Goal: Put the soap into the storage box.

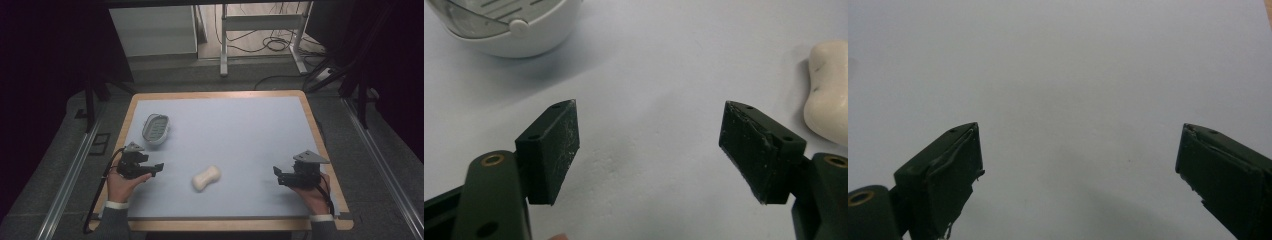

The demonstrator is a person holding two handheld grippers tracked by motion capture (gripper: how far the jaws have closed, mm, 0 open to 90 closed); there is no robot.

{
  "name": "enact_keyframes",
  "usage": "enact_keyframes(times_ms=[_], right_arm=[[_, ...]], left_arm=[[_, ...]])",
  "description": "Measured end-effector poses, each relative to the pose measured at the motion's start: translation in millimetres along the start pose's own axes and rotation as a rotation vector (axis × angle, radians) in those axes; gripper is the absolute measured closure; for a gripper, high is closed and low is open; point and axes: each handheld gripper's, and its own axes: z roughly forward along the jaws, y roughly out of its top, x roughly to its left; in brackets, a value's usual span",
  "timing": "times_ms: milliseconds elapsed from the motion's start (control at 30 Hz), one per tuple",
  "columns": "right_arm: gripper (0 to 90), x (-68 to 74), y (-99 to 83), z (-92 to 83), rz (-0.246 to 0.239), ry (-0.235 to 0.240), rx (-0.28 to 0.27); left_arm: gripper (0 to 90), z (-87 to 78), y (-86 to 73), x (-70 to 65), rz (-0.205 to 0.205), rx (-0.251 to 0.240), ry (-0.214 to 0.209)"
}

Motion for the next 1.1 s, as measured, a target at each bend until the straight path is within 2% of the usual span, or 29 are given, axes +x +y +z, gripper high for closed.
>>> enact_keyframes(times_ms=[100,200,267,700,967,1033,1100], right_arm=[[5.7,-2.4,-0.9,-2.4,0.010,-0.004,-0.006],[5.8,-4.3,-2.2,-3.9,0.034,-0.047,-0.006],[6.3,-5.8,-3.4,-4.8,0.051,-0.044,-0.004],[6.5,-14.8,-5.3,-7.2,0.072,-0.038,-0.022],[6.5,-17.9,-4.6,-8.8,0.071,-0.039,-0.028],[6.5,-18.4,-4.2,-8.9,0.071,-0.042,-0.029],[6.5,-18.4,-3.3,-10.5,0.065,-0.043,-0.039]], left_arm=[[24.6,-2.9,1.6,-1.5,0.007,0.003,-0.001],[24.6,-5.8,2.2,-2.2,0.008,-0.008,-0.008],[24.6,-7.5,2.3,-2.1,0.009,-0.012,-0.005],[25.4,-15.1,4.7,-10.5,0.017,-0.028,0.043],[24.6,-20.9,7.3,-18.1,0.041,-0.028,0.033],[24.5,-22.2,8.6,-18.6,0.039,-0.028,0.024],[24.1,-22.2,10.6,-18.3,0.021,-0.024,0.015]])
